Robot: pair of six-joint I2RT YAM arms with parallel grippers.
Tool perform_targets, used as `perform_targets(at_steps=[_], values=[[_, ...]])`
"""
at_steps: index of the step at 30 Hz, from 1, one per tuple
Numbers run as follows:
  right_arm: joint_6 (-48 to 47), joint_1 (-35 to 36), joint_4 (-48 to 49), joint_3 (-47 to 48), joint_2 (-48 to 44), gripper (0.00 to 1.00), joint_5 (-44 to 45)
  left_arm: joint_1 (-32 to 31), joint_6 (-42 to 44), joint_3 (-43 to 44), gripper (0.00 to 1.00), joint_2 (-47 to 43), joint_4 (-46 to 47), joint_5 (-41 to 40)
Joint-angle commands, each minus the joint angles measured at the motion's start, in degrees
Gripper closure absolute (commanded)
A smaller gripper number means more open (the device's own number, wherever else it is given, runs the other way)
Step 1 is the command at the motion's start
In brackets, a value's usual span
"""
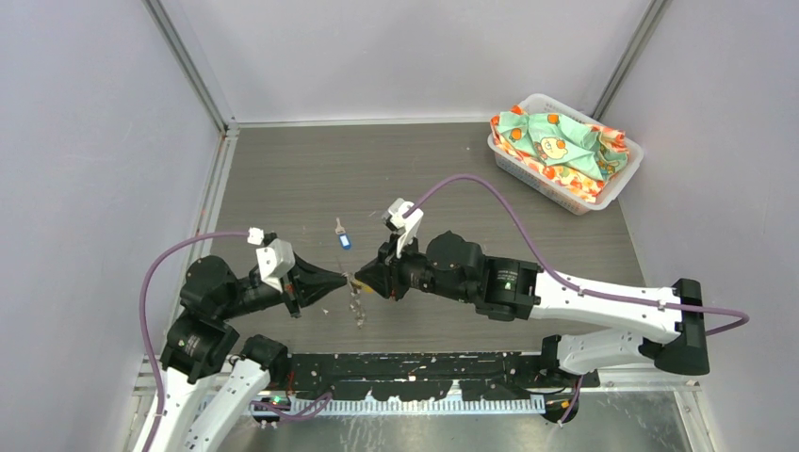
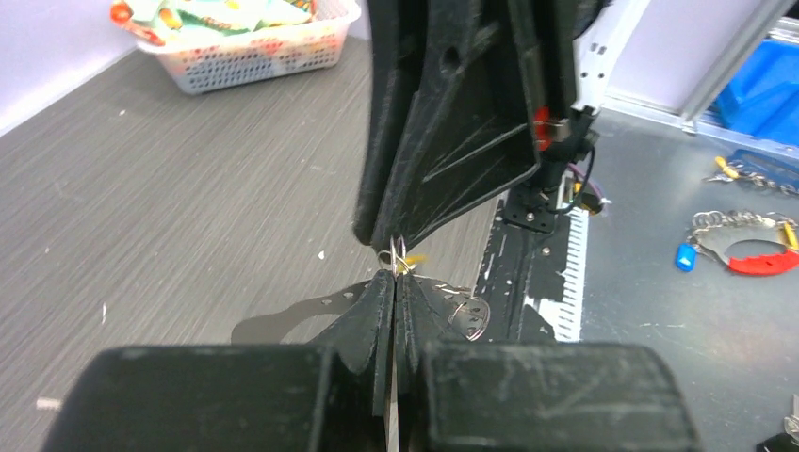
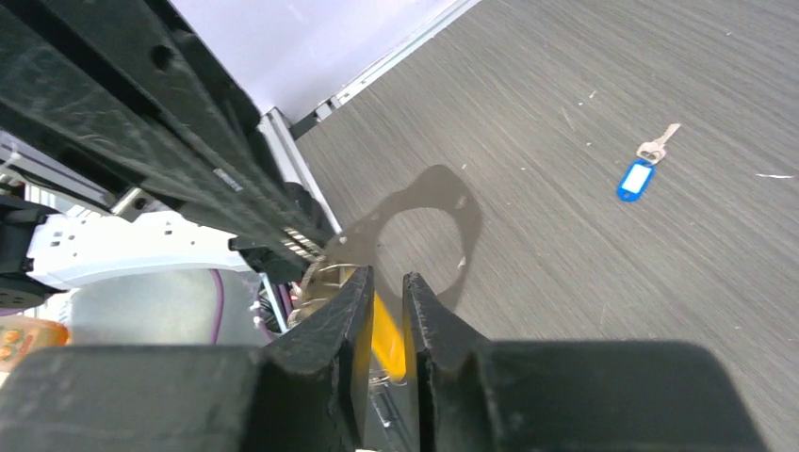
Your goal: Put the keys on the keyring
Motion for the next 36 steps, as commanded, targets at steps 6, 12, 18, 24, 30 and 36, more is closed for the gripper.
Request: perform_targets(at_steps=[6, 12, 18, 24, 30, 36], values=[[-5.0, -2.3, -4.8, 4.1, -6.7, 0.49, -5.0, -0.1, -3.0, 3.4, 1.00, 2.3, 9.2, 11.7], [-11.0, -4.4, -9.2, 7.2, -10.5, 0.39, -16.2, -0.1, -5.5, 5.0, 1.00, 5.0, 11.8, 16.2], [-13.9, -5.1, -7.9, 10.0, -8.6, 0.38, -25.5, -0.1, -11.8, 6.4, 1.00, 7.6, 16.7, 19.5], [-14.8, -5.5, -5.7, 12.3, -5.0, 0.47, -29.6, -0.1, -16.8, 6.7, 1.00, 8.2, 20.6, 19.5], [-13.9, -5.8, -3.1, 11.9, -4.1, 0.59, -31.2, -0.1, -18.1, 6.9, 1.00, 7.9, 21.0, 19.7], [-12.6, -6.0, -0.8, 11.2, -3.5, 0.64, -31.8, -0.1, -18.7, 6.5, 1.00, 7.6, 21.0, 19.8]])
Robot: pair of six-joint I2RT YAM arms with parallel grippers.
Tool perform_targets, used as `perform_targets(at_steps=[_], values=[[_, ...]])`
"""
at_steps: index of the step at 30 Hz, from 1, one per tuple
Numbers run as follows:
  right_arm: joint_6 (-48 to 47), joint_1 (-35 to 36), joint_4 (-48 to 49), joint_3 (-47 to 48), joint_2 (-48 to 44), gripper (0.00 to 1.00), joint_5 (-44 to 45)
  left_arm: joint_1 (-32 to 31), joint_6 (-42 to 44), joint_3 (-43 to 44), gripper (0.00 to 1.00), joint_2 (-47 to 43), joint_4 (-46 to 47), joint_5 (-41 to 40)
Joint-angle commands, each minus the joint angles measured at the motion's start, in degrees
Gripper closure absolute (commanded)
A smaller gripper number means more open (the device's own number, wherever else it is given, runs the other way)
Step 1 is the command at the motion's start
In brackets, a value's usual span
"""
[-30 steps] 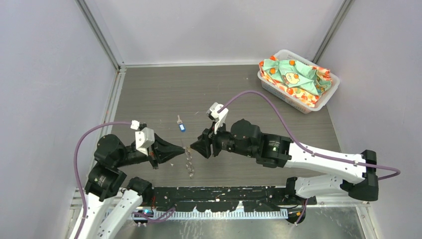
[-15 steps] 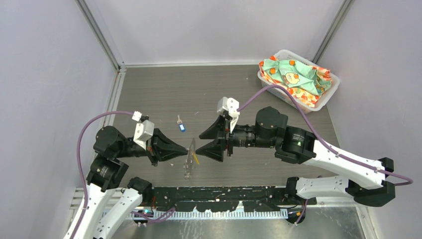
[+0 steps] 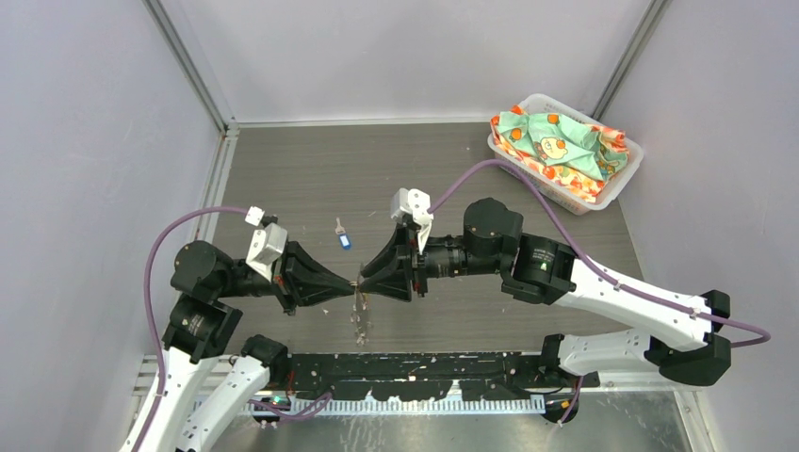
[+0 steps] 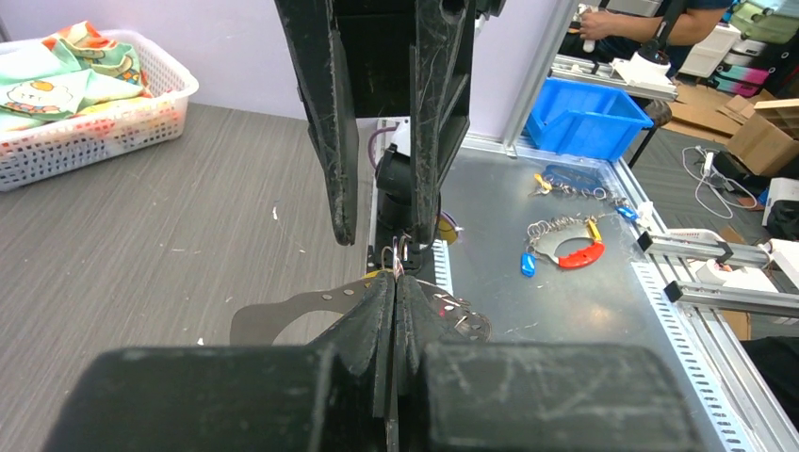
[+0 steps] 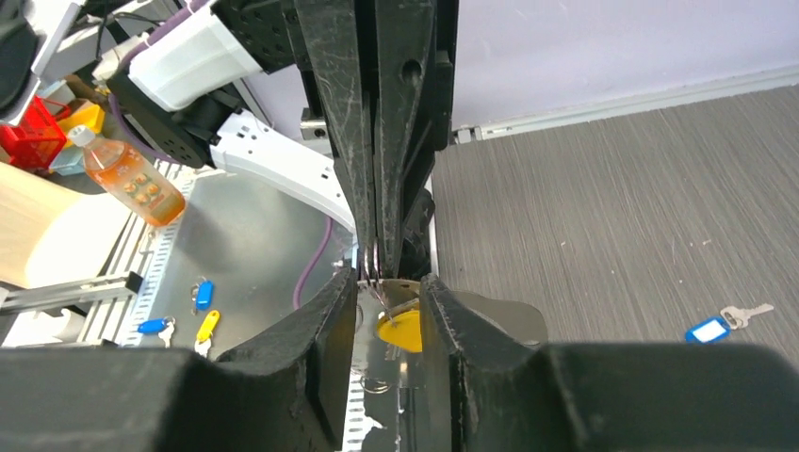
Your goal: Put the keys on the keyring
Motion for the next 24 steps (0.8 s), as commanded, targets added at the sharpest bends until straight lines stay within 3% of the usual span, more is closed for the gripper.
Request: perform_targets(at_steps=[1, 6, 15, 19, 21, 24], values=[[1.3, -0.2, 5.4, 1.4, 0.1, 0.65, -1.8, -0.1, -1.6, 1.9, 1.00, -0.4, 3.5, 0.8], [2.0, -0.2, 6.1, 1.2, 0.8, 0.70, -2.7, -0.1, -1.8, 2.0, 1.00, -0.5, 3.3, 0.4], [2.4, -0.4, 6.1, 0.2, 0.3, 0.71, -3.6, -0.1, -2.7, 2.1, 1.00, -0.2, 3.6, -0.1], [2.5, -0.7, 5.9, 0.1, 0.2, 0.88, -3.7, -0.1, -3.0, 2.2, 1.00, -0.2, 3.7, -0.4], [2.4, -0.7, 4.8, 0.3, 0.2, 0.84, -3.0, -0.1, -3.2, 2.3, 1.00, -0.2, 3.7, -0.4], [2.9, -0.8, 4.4, -0.3, -0.1, 0.65, -2.0, -0.1, -3.6, 2.3, 1.00, -0.2, 4.1, -0.5]])
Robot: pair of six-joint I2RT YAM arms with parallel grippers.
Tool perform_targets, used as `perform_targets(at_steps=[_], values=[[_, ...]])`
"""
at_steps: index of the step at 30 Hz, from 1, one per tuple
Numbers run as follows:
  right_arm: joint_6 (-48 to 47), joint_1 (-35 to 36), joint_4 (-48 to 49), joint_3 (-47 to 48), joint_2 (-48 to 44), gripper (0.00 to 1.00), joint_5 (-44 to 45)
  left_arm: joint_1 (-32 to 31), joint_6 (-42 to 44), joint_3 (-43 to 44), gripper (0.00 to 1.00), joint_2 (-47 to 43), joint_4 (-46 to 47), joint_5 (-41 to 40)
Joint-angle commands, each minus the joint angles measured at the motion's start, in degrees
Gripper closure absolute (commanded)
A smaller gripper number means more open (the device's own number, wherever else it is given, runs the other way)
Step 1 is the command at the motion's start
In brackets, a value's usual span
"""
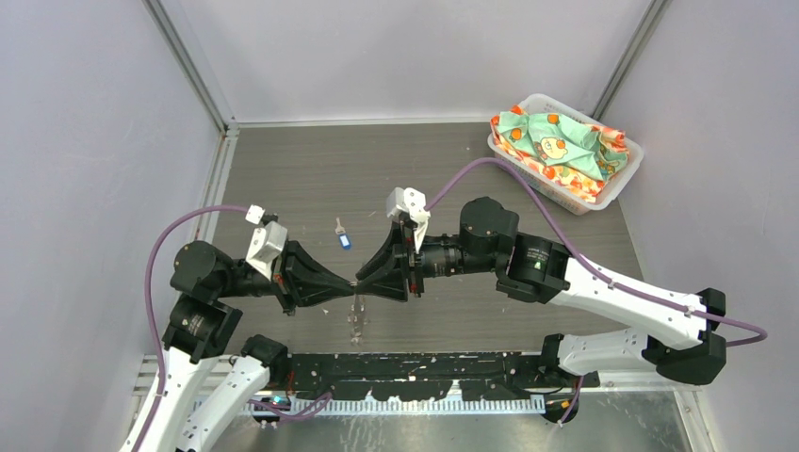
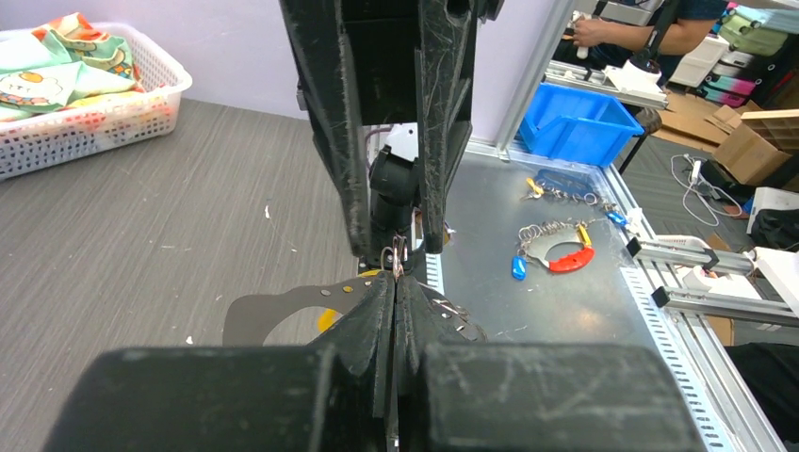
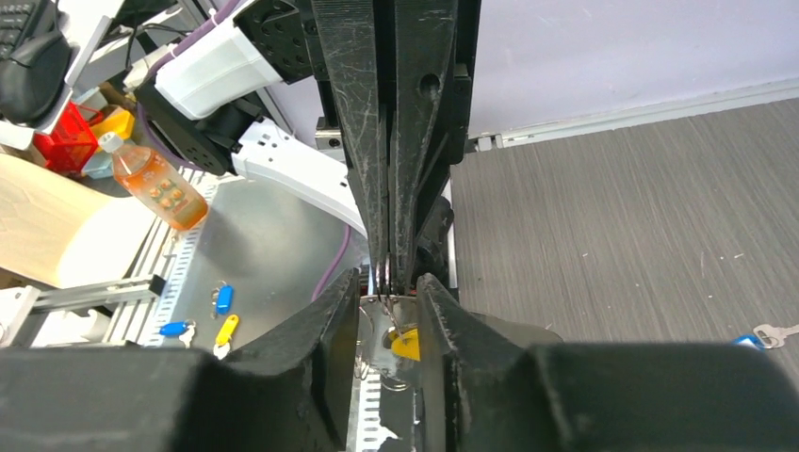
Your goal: Put the keys on the keyring
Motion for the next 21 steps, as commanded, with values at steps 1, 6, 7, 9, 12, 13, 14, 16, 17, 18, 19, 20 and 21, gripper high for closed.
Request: perform_targets(at_steps=[1, 6, 7, 9, 12, 13, 14, 16, 17, 18, 19, 20, 21], values=[[0.7, -0.3, 1.6, -0.6, -1.4, 0.63, 0.9, -0.1, -1.6, 2.3, 1.00, -0.2, 4.0, -0.5], [1.4, -0.4, 3.7, -1.9, -2.1, 0.68, -0.1, -0.1, -1.7, 2.3, 1.00, -0.1, 4.0, -0.6], [1.5, -0.4, 3.8, -1.9, -2.0, 0.74, -0.5, -0.1, -1.7, 2.3, 1.00, -0.1, 4.0, -0.6], [1.5, -0.6, 3.8, -1.6, -1.8, 0.84, -0.6, -0.1, -1.6, 2.3, 1.00, -0.1, 4.0, -0.6], [2.0, -0.7, 4.8, -1.6, -1.8, 0.96, 0.0, -0.1, -1.0, 1.9, 1.00, -0.2, 3.6, -0.5], [2.2, -0.8, 5.1, -1.6, -1.9, 0.99, 0.2, -0.1, -0.5, 1.7, 1.00, -0.3, 3.3, -0.2], [2.3, -0.8, 5.4, -1.7, -2.1, 0.99, 0.4, -0.1, 0.1, 1.4, 1.00, -0.5, 2.9, 0.1], [2.6, -0.8, 5.6, -1.5, -2.3, 0.99, 0.3, -0.1, 1.9, 0.9, 1.00, -0.7, 1.2, 0.4], [2.7, -0.8, 5.4, -1.5, -2.3, 0.99, 0.2, -0.1, 3.2, 0.7, 1.00, -0.7, -0.2, 0.4], [2.6, -0.7, 4.6, -1.2, -2.2, 0.99, 0.1, -0.2, 4.8, 0.6, 1.00, -0.8, -2.0, 0.4], [2.2, -0.8, 3.2, -0.5, -2.0, 0.99, 0.1, -0.1, 6.8, 0.7, 1.00, -0.6, -5.1, 0.3], [1.8, -0.8, 0.9, 0.6, -1.6, 0.99, -0.1, -0.1, 9.2, 1.1, 0.93, -0.4, -8.1, 0.1], [1.1, -0.8, -1.8, 1.9, -1.2, 0.99, 0.0, -0.1, 11.8, 1.9, 0.84, 0.0, -11.2, -0.1]])
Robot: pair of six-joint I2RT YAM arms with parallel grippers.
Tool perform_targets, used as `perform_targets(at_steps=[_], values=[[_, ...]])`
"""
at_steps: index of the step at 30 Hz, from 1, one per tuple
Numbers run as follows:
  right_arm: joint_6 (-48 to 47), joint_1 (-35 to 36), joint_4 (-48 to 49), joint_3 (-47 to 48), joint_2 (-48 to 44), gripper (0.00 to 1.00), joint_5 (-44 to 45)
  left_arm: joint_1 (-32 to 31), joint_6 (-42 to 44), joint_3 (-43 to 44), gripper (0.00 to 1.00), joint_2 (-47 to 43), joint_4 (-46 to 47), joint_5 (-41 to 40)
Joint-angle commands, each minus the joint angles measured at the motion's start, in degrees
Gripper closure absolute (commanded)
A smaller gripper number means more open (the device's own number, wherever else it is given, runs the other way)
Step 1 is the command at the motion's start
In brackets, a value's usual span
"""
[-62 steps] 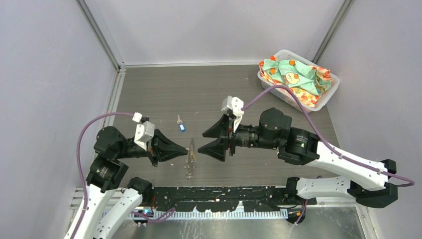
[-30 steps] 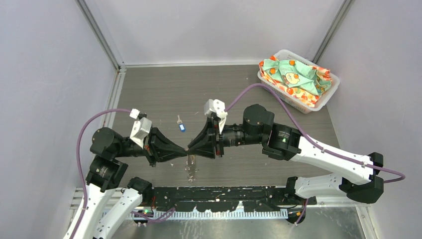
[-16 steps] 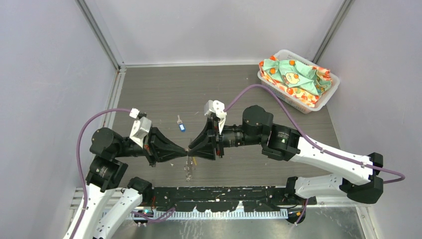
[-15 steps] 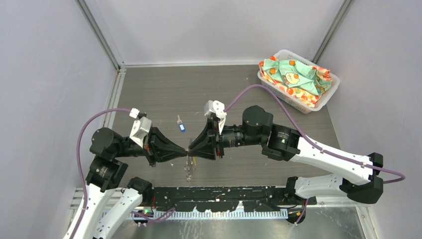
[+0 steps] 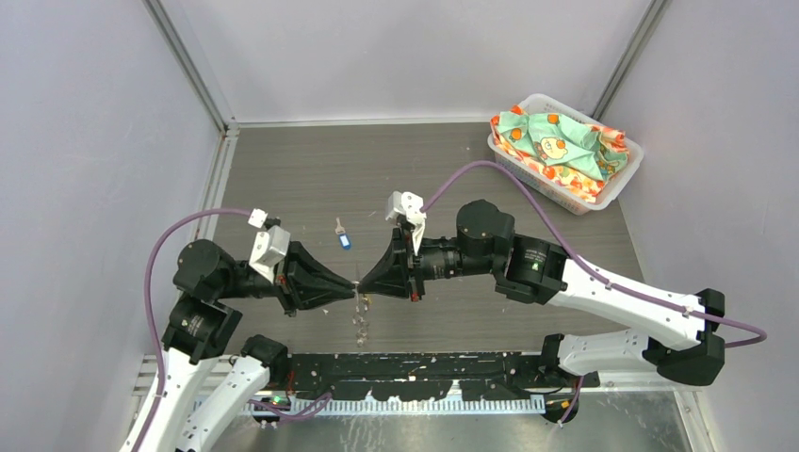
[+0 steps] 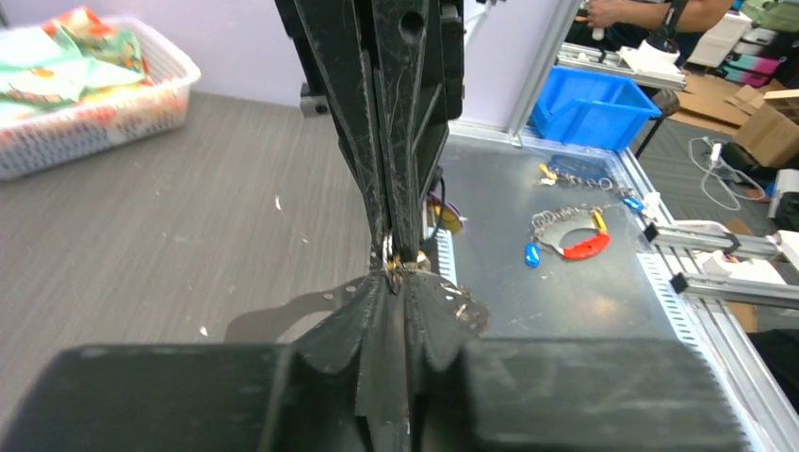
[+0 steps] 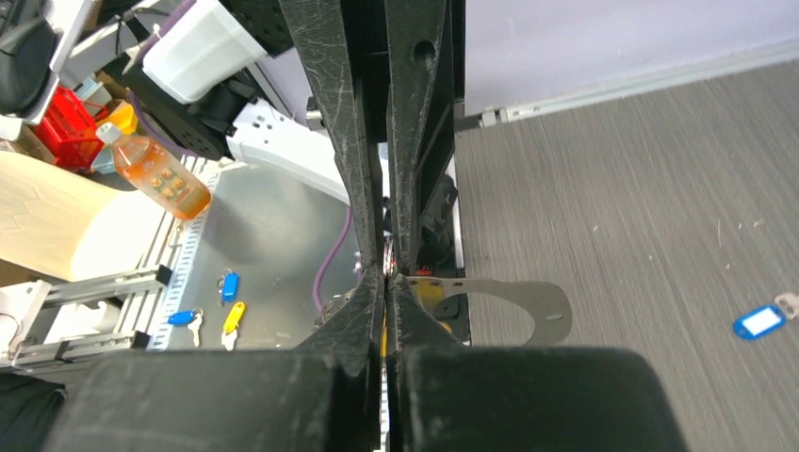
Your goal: Put the keys on the keyring
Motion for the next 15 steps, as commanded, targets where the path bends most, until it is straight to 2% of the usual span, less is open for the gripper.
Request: perform_targets(at_steps=[1, 4, 8, 15], values=[[-1.1, -0.2, -5.2, 5.4, -0.1, 0.99, 0.3, -0.1, 11.6, 2.7, 0.76, 0.8, -12.4, 0.1], [-2.6, -0.2, -15.3, 11.2, 2.5, 0.99, 1.3, -0.1, 20.1, 6.5, 0.61, 3.3, -20.8, 0.4], [-4.8, -0.2, -30.0, 21.4, 7.9, 0.99, 2.7, -0.1, 30.0, 12.1, 0.56, 7.1, -30.9, 1.6], [-7.1, -0.2, -38.4, 29.0, 12.7, 0.99, 0.4, -0.1, 39.7, 19.9, 0.53, 13.4, -40.9, 6.1]])
